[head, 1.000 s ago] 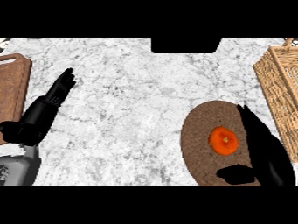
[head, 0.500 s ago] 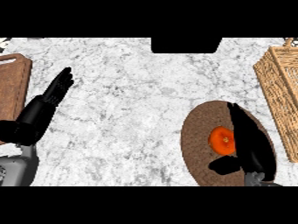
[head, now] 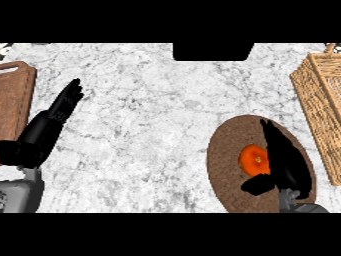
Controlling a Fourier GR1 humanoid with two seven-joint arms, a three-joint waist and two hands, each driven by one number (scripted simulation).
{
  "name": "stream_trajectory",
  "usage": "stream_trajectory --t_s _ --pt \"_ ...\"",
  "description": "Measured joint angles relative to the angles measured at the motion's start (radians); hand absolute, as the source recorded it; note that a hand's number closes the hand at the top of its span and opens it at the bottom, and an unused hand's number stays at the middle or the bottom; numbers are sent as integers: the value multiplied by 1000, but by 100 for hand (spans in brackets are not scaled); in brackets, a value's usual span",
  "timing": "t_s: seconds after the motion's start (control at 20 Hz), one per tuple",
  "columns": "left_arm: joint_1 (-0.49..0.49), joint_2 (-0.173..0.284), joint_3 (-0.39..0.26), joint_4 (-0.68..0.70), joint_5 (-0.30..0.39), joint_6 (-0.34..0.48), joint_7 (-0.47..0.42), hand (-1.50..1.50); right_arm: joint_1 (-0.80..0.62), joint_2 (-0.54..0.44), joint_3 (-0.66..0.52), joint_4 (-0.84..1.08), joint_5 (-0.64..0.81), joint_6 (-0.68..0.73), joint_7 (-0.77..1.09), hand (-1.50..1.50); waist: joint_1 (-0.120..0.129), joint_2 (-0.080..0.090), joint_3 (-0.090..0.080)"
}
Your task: Pick the squash from the placemat and place it in the basket
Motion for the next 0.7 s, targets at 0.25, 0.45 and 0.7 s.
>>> stream_trajectory --t_s 0.25,0.45,0.7 --pt "4 -10 15 -7 -3 -13 0 0 24 16 8 16 -11 21 -22 150 0 0 0" --pt "2 -21 15 -20 -14 -13 17 0 15 22 25 39 -7 60 -30 150 -1 -2 -2" --pt "-8 -34 16 -20 -27 -15 30 0 -16 25 18 100 9 46 -73 150 -1 -6 -6"
